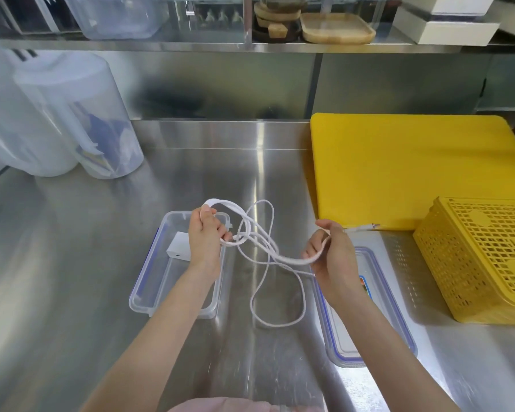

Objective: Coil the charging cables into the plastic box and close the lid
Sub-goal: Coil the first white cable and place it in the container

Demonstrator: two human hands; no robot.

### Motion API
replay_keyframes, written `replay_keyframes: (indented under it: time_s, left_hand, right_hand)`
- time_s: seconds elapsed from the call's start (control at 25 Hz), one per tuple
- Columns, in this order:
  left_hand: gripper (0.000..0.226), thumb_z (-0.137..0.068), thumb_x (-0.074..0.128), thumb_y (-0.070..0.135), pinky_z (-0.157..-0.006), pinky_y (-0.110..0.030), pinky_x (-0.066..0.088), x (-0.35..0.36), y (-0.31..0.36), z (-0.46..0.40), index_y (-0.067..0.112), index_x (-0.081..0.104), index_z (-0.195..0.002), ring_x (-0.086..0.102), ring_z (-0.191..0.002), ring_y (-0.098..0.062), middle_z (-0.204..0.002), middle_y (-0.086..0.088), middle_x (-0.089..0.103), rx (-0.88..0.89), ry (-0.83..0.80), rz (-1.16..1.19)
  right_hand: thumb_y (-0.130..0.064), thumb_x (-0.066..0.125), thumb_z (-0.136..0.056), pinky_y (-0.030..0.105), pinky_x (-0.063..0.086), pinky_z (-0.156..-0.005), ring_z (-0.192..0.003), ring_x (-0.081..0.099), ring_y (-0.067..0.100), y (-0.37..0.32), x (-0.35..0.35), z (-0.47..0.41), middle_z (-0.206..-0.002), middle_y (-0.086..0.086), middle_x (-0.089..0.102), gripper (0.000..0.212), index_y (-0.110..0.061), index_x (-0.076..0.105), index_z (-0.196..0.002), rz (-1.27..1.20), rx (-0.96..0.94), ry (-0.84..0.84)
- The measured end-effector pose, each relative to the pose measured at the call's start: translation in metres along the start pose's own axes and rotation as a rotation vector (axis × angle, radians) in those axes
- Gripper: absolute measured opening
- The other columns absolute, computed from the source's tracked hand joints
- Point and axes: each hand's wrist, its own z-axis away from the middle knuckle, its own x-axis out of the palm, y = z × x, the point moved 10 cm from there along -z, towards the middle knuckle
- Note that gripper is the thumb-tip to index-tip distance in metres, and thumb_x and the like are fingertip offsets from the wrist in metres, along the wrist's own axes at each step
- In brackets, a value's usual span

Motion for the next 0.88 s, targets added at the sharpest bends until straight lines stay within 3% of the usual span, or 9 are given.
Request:
replay_keyframes:
  time_s: [0.08, 0.16, 0.24, 0.28, 0.4, 0.52, 0.68, 0.76, 0.88]
  left_hand:
    - [0.029, -0.099, 0.026, 0.020, -0.036, -0.012, 0.031, 0.002, 0.005, 0.000, 0.018, 0.042, -0.076, 0.028, -0.034, -0.003, -0.051, 0.005, 0.027, 0.011, -0.011, 0.001]
    - [0.029, -0.100, 0.026, 0.020, -0.037, -0.013, 0.029, 0.007, 0.007, 0.004, 0.017, 0.042, -0.076, 0.027, -0.036, -0.003, -0.052, 0.005, 0.026, 0.004, -0.032, 0.011]
    - [0.029, -0.100, 0.027, 0.021, -0.037, -0.014, 0.028, 0.018, 0.006, 0.013, 0.016, 0.043, -0.076, 0.025, -0.038, -0.004, -0.051, 0.006, 0.025, -0.019, -0.083, 0.041]
    - [0.028, -0.100, 0.027, 0.022, -0.037, -0.014, 0.027, 0.024, 0.005, 0.018, 0.016, 0.042, -0.077, 0.024, -0.038, -0.004, -0.050, 0.008, 0.026, -0.031, -0.112, 0.068]
    - [0.028, -0.100, 0.028, 0.023, -0.036, -0.013, 0.027, 0.035, 0.003, 0.032, 0.014, 0.042, -0.077, 0.025, -0.036, -0.003, -0.043, 0.013, 0.027, -0.064, -0.167, 0.135]
    - [0.028, -0.100, 0.028, 0.023, -0.037, -0.013, 0.027, 0.034, 0.002, 0.032, 0.014, 0.042, -0.077, 0.026, -0.036, -0.003, -0.050, 0.007, 0.026, -0.056, -0.156, 0.107]
    - [0.028, -0.099, 0.025, 0.020, -0.036, -0.012, 0.027, 0.017, 0.004, 0.016, 0.016, 0.041, -0.077, 0.027, -0.034, -0.002, -0.058, 0.001, 0.023, 0.005, -0.057, 0.011]
    - [0.028, -0.099, 0.026, 0.018, -0.036, -0.011, 0.029, 0.008, 0.005, 0.008, 0.018, 0.041, -0.075, 0.029, -0.033, -0.002, -0.059, -0.001, 0.025, 0.036, -0.023, -0.071]
    - [0.030, -0.098, 0.028, 0.017, -0.036, -0.009, 0.033, 0.002, 0.002, 0.004, 0.019, 0.042, -0.072, 0.034, -0.034, -0.001, -0.057, -0.002, 0.029, 0.054, -0.020, -0.186]
  right_hand:
    - [-0.021, 0.027, -0.098, 0.013, 0.023, -0.029, -0.029, 0.024, 0.004, 0.007, 0.005, 0.001, -0.035, -0.008, 0.032, 0.030, -0.015, 0.051, -0.081, 0.174, 0.041, -0.080]
    - [-0.026, 0.039, -0.095, 0.014, 0.031, -0.033, -0.032, 0.035, 0.002, 0.016, 0.016, 0.005, -0.041, -0.011, 0.042, 0.028, -0.021, 0.062, -0.080, 0.637, 0.014, -0.190]
    - [-0.031, 0.051, -0.089, 0.021, 0.046, -0.057, -0.058, 0.059, 0.007, 0.026, 0.031, 0.009, -0.062, -0.003, 0.064, 0.021, -0.027, 0.069, -0.079, 1.039, -0.076, -0.273]
    - [-0.031, 0.053, -0.087, 0.026, 0.047, -0.067, -0.070, 0.062, 0.013, 0.029, 0.039, 0.011, -0.072, 0.002, 0.069, 0.019, -0.026, 0.070, -0.080, 1.083, -0.108, -0.293]
    - [-0.024, 0.053, -0.087, 0.021, 0.042, -0.066, -0.070, 0.057, 0.008, 0.032, 0.052, 0.017, -0.074, -0.006, 0.065, 0.011, -0.027, 0.064, -0.084, 1.000, -0.170, -0.269]
    - [-0.025, 0.057, -0.085, 0.019, 0.039, -0.057, -0.058, 0.050, 0.004, 0.032, 0.045, 0.016, -0.064, -0.010, 0.055, 0.007, -0.025, 0.050, -0.086, 0.935, -0.151, -0.186]
    - [-0.021, 0.050, -0.091, 0.012, 0.033, -0.046, -0.050, 0.042, 0.003, 0.017, 0.045, 0.020, -0.053, -0.014, 0.048, 0.016, -0.017, 0.065, -0.092, 0.886, -0.140, -0.246]
    - [-0.018, 0.045, -0.093, 0.011, 0.025, -0.035, -0.036, 0.030, 0.003, 0.012, 0.046, 0.025, -0.040, -0.013, 0.039, 0.024, -0.018, 0.066, -0.082, 0.647, -0.018, -0.315]
    - [-0.016, 0.038, -0.095, 0.012, 0.021, -0.028, -0.029, 0.024, 0.002, -0.005, 0.061, 0.031, -0.046, -0.009, 0.043, 0.028, -0.013, 0.059, -0.076, 0.236, 0.126, -0.441]
